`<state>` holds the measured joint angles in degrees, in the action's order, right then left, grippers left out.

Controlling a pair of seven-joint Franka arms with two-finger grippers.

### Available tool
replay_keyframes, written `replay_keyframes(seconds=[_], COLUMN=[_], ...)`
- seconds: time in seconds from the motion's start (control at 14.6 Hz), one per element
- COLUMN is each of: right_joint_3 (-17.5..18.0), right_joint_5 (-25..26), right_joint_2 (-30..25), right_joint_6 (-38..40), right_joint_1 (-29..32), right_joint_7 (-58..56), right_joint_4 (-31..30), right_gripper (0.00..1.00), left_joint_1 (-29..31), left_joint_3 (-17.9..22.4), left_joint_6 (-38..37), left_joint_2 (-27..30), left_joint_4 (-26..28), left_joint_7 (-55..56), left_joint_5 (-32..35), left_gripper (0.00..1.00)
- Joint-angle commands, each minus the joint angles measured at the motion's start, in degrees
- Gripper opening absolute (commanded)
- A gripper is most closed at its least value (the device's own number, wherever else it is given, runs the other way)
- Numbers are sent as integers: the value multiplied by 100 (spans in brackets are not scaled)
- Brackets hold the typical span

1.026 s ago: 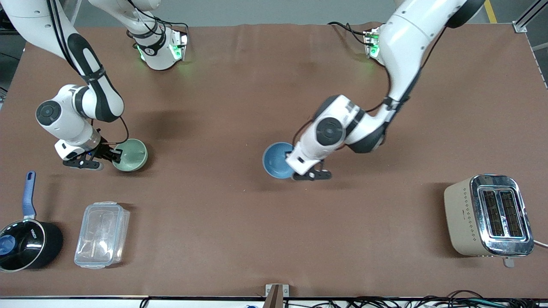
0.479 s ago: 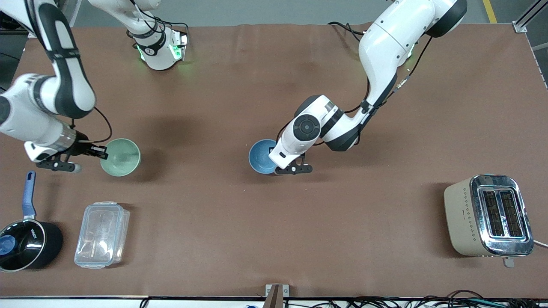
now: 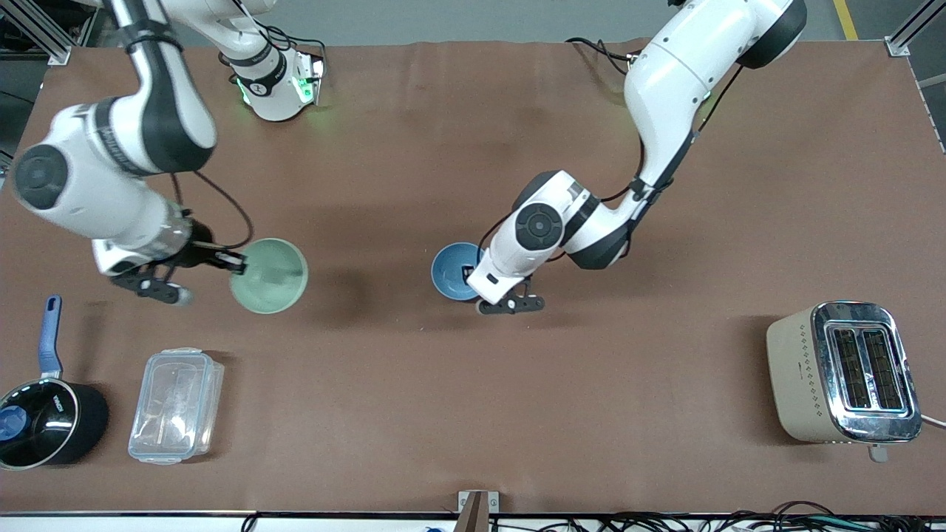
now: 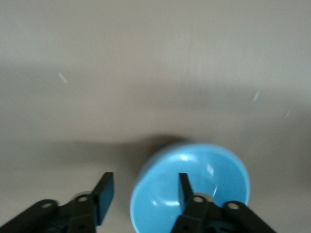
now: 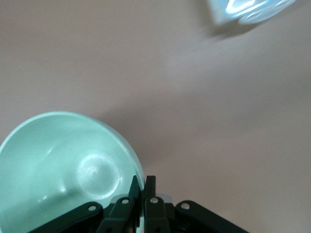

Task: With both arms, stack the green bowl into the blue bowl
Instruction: 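Lift the green bowl over the blue bowl while the left gripper withdraws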

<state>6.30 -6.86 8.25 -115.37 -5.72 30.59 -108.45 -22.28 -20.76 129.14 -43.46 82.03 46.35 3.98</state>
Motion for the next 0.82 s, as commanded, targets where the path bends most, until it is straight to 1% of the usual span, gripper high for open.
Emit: replay_keyframes(seconds=[0.0, 0.14, 0.21, 0.27, 0.34, 0.41, 0.48, 0.55, 0.68, 0.75], right_joint_3=[336, 372, 372, 372, 372, 372, 380, 372, 372, 372], right_joint_5=[1, 70, 210, 473, 875, 1158, 1326, 1423, 1529, 1669], right_joint_2=[290, 527, 676, 835, 1028, 1169, 1327, 1459, 1705, 1819], right_joint_6=[-20, -326, -589, -809, -960, -1083, -1171, -1268, -1540, -1680], right_joint_1=[-349, -910, -1226, -1560, -1877, -2106, -2317, -2485, -2714, -2758], right_joint_7=[1270, 2131, 2640, 3219, 3834, 4336, 4724, 4954, 5315, 5500], right_joint_4=[420, 526, 518, 518, 526, 518, 518, 518, 509, 518], right_gripper=[0, 0, 0, 0, 0, 0, 0, 0, 0, 0], left_joint_1=[600, 1118, 1347, 1584, 1804, 2085, 2340, 2473, 2763, 2912], left_joint_3=[142, 133, 133, 133, 133, 107, 46, 28, 28, 36], left_joint_6=[-818, -1213, -1599, -1820, -1892, -1945, -2224, -2514, -2718, -2962], left_joint_2=[889, 1294, 1522, 1768, 1962, 2147, 2296, 2472, 2771, 2946], left_joint_4=[32, 23, 15, 15, 6, 14, 15, 15, 15, 15], left_joint_7=[-47, -282, -554, -852, -1090, -1328, -1582, -1811, -2163, -2409], left_joint_5=[208, 619, 752, 797, 806, 763, 727, 727, 596, 421], left_gripper=[100, 100, 100, 100, 100, 100, 100, 100, 100, 100])
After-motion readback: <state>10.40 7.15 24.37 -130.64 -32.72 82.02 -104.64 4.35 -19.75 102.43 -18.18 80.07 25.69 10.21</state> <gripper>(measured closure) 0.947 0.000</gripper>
